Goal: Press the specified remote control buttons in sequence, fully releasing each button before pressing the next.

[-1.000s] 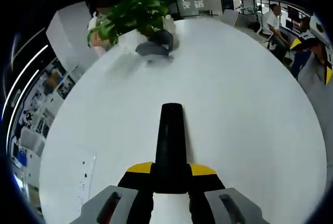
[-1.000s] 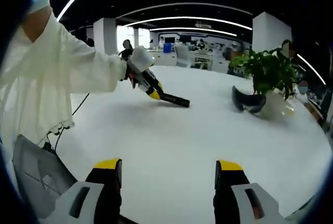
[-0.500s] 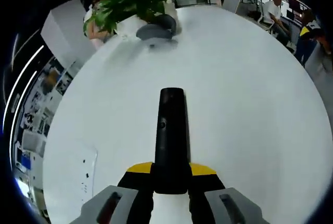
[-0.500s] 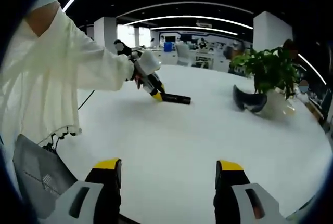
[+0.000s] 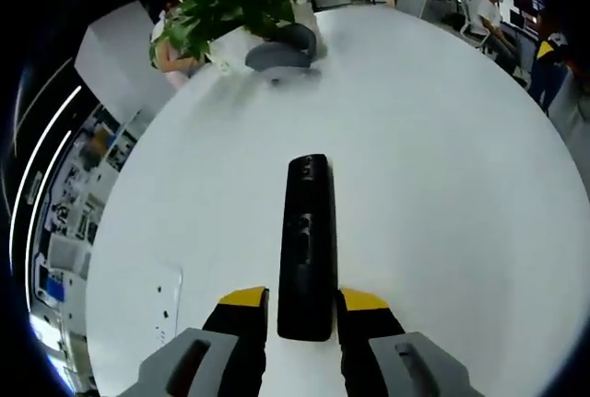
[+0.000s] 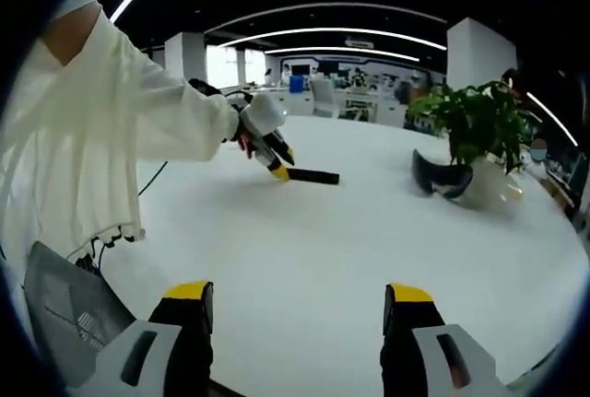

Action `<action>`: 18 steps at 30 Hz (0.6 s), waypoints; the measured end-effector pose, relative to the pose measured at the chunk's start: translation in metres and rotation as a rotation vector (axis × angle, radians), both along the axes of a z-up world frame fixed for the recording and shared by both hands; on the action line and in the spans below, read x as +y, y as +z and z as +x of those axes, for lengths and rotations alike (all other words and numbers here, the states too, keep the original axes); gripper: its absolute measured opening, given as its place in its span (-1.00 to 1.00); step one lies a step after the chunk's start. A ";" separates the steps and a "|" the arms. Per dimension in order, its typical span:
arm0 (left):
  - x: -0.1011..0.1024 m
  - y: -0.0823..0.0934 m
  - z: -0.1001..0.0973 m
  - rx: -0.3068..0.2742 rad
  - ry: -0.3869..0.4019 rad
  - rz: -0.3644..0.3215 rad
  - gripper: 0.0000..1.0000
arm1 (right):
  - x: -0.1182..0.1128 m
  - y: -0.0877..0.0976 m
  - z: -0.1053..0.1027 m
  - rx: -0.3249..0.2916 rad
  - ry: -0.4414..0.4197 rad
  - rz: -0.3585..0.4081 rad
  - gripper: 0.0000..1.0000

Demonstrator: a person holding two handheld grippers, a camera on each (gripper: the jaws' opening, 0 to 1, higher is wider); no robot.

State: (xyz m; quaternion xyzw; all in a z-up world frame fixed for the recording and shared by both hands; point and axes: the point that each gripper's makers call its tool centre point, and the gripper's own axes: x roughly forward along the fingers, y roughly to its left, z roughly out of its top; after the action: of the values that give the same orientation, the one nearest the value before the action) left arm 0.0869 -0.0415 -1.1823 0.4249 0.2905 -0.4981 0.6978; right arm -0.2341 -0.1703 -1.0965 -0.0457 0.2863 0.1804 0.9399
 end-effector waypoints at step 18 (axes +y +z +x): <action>0.026 0.062 -0.054 0.030 0.238 -0.208 0.84 | -0.003 0.008 0.003 -0.032 -0.023 0.036 0.52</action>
State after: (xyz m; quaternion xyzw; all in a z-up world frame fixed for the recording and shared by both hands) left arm 0.0327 -0.0152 -1.1202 0.3053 0.2961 -0.4457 0.7877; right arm -0.2316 -0.1730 -1.0889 -0.0284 0.2683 0.1740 0.9470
